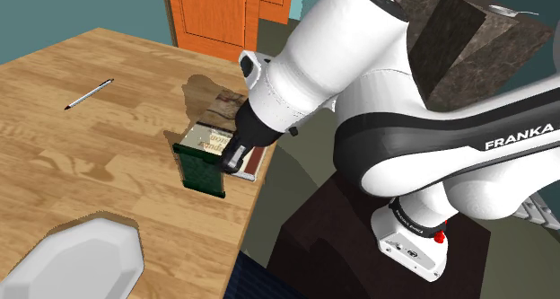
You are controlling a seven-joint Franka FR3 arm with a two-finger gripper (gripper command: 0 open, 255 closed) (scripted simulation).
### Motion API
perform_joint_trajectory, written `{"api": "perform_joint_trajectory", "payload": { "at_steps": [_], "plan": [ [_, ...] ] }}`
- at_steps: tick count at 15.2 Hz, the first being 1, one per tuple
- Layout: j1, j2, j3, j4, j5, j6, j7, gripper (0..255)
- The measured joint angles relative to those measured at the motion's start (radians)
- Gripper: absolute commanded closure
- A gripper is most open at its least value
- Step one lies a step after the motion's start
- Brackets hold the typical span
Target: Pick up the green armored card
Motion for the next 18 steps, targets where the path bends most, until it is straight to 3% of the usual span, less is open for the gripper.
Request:
{"api": "perform_joint_trajectory", "payload": {
  "at_steps": [9,18],
  "plan": [
    [0.001,-0.003,-0.002,0.002,0.001,-0.005,0.0,255],
    [0.013,-0.065,-0.047,0.076,0.002,-0.14,-0.017,255]
  ]
}}
